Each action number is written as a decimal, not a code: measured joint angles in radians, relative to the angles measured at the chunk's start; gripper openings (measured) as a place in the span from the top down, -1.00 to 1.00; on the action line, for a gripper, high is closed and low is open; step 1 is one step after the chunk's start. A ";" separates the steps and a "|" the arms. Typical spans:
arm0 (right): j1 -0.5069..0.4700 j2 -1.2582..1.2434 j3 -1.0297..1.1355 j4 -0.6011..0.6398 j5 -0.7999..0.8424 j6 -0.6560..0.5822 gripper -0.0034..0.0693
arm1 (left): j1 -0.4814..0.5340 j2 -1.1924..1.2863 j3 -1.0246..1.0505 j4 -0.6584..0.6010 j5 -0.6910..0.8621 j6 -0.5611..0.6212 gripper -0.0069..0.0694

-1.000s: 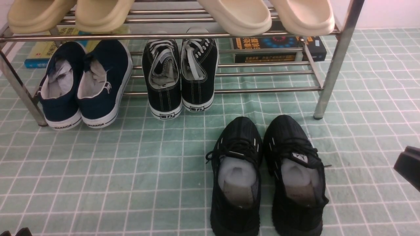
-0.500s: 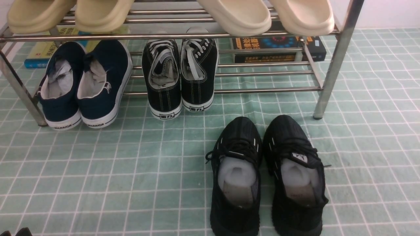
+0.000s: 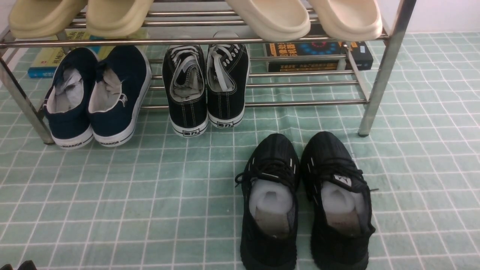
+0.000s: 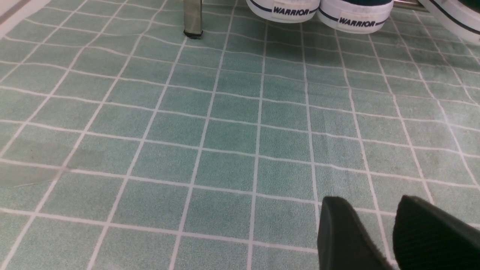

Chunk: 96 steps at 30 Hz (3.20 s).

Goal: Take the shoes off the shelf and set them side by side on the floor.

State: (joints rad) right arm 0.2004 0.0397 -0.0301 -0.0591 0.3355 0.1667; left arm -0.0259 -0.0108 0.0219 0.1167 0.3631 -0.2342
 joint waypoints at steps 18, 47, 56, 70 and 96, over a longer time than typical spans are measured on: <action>-0.187 -0.050 0.039 0.002 0.070 0.000 0.48 | 0.000 0.000 0.000 0.000 0.000 0.000 0.19; -0.188 -0.050 0.040 0.004 0.066 0.000 0.40 | 0.000 0.000 0.000 0.000 0.000 0.000 0.19; -0.188 -0.050 0.040 0.004 0.066 0.000 0.39 | 0.000 0.000 0.000 0.000 0.000 0.000 0.19; -0.188 -0.050 0.040 0.004 0.066 0.000 0.36 | 0.000 0.000 0.000 0.000 0.000 0.000 0.19; -0.188 -0.050 0.040 0.004 0.066 0.000 0.34 | 0.000 0.000 0.000 0.000 0.000 0.000 0.19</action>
State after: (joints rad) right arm 0.0128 -0.0100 0.0101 -0.0552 0.4018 0.1667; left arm -0.0259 -0.0108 0.0219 0.1167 0.3631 -0.2342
